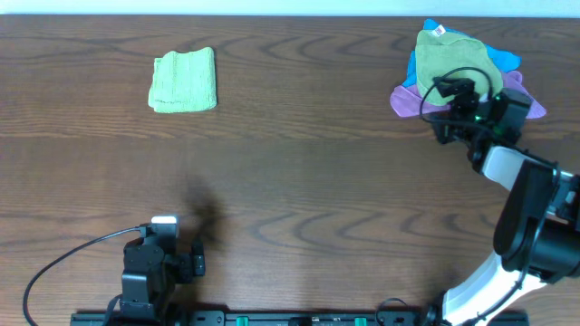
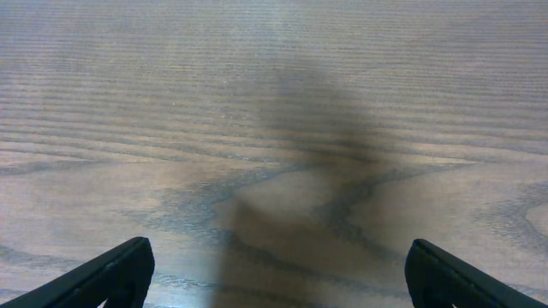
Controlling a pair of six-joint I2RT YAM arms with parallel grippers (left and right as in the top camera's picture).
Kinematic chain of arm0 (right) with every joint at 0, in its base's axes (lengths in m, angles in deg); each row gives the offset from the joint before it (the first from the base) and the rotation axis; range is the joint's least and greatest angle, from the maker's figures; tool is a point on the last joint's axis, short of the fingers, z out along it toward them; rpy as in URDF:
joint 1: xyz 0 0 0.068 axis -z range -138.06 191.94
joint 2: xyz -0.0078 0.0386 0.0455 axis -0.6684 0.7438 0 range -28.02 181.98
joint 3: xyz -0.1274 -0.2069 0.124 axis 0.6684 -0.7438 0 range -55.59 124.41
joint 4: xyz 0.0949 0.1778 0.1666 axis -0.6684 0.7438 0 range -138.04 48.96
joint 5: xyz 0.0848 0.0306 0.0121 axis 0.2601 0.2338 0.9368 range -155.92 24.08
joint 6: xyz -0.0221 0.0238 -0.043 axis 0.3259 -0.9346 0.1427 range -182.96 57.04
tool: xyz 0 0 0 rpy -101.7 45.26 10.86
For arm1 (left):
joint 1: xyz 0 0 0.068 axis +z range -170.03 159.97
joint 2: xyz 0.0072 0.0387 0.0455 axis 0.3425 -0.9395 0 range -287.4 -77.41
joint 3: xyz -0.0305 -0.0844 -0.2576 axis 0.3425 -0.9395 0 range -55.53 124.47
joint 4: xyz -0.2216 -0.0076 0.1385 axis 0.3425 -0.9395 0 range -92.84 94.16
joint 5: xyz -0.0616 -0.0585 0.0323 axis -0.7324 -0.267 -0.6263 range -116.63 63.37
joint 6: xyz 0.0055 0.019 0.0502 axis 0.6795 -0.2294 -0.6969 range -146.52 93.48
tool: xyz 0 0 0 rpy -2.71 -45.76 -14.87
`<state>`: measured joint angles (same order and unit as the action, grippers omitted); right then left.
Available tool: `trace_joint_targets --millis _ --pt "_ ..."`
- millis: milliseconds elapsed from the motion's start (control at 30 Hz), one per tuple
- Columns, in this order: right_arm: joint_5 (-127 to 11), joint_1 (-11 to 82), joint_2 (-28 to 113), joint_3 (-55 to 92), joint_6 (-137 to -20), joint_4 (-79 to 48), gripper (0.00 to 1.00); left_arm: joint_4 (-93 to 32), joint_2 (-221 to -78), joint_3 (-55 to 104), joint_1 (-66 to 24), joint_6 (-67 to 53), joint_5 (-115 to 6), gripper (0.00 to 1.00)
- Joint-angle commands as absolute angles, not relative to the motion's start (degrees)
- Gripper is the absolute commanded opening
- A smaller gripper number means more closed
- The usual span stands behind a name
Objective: Fold the cloth
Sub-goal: 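Reach the right gripper to the green cloth on the pile and grasp it, then drag the green cloth left to table center and release it flat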
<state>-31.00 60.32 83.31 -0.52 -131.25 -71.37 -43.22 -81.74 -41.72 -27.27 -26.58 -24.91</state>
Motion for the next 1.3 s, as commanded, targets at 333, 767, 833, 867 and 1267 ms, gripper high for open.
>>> trace_joint_targets --millis 333,767,833,867,1267 --pt "-37.49 62.24 81.97 -0.08 -122.0 -72.85 0.55 -47.0 -81.46 -42.31 -27.49 -27.41 -24.76 0.95" --pt "-41.65 61.74 82.26 -0.06 -121.61 -76.18 0.01 -47.0 -81.46 -42.31 -27.49 -27.41 -24.76 0.95" --pt "-39.55 60.69 82.23 0.36 -121.59 -78.71 0.01 -47.0 -81.46 -42.31 -27.49 -27.41 -24.76 0.95" --pt "-37.91 59.77 82.23 1.25 -121.59 -79.89 0.01 -47.0 -81.46 -42.31 -27.49 -27.41 -24.76 0.95" --pt "-28.62 41.32 82.23 31.72 -111.1 -55.26 0.01 -47.0 -81.46 -42.31 -27.49 -27.41 -24.76 0.95"
